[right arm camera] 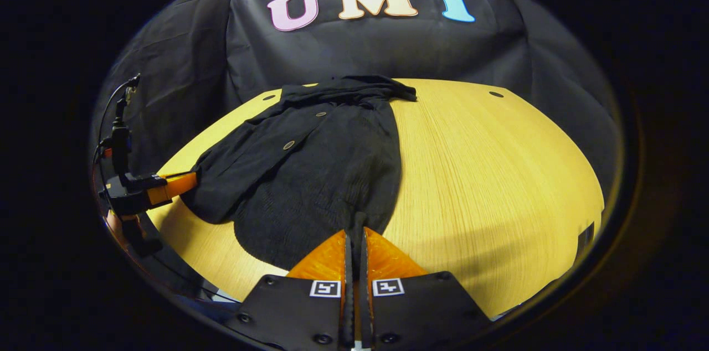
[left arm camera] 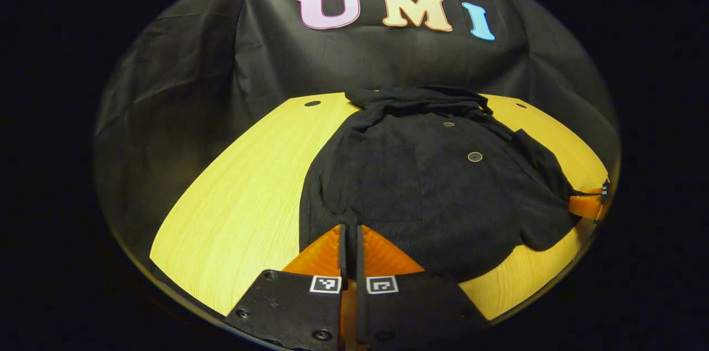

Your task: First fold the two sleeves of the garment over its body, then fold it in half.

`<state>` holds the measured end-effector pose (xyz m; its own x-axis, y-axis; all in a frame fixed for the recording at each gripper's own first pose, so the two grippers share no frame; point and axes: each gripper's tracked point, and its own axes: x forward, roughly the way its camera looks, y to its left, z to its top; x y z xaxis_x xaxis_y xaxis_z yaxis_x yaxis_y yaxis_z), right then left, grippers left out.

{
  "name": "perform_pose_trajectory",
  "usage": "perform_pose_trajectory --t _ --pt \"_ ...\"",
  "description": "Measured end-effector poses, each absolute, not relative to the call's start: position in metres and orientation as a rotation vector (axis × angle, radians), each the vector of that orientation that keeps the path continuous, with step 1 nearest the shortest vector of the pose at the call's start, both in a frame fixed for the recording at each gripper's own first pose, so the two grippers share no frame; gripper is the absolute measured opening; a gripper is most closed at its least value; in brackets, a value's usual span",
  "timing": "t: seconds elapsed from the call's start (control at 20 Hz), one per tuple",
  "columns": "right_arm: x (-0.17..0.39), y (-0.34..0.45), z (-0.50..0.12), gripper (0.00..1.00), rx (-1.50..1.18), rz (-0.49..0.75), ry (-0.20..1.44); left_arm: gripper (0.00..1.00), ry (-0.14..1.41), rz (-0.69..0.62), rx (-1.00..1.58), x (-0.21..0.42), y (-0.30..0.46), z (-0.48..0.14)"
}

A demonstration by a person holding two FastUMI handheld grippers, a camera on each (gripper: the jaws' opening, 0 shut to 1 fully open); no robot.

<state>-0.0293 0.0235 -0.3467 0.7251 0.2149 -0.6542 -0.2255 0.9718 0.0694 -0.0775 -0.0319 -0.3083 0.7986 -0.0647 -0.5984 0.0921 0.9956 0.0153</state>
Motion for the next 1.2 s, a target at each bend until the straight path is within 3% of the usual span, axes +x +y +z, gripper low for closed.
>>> perform_pose_trajectory --t 0.2,0.45,1.2 --pt "-0.028 0.024 -0.343 0.03 -0.024 0.249 0.757 0.00 0.696 -0.114 0.010 -0.078 -0.032 -0.306" --pt "-0.025 0.024 -0.337 0.03 -0.041 0.262 0.776 0.00 0.732 -0.111 -0.059 -0.076 -0.030 -0.303" --pt "0.025 0.039 -0.265 0.02 -0.036 0.271 0.674 0.00 0.634 -0.153 -0.106 -0.023 -0.041 -0.235"
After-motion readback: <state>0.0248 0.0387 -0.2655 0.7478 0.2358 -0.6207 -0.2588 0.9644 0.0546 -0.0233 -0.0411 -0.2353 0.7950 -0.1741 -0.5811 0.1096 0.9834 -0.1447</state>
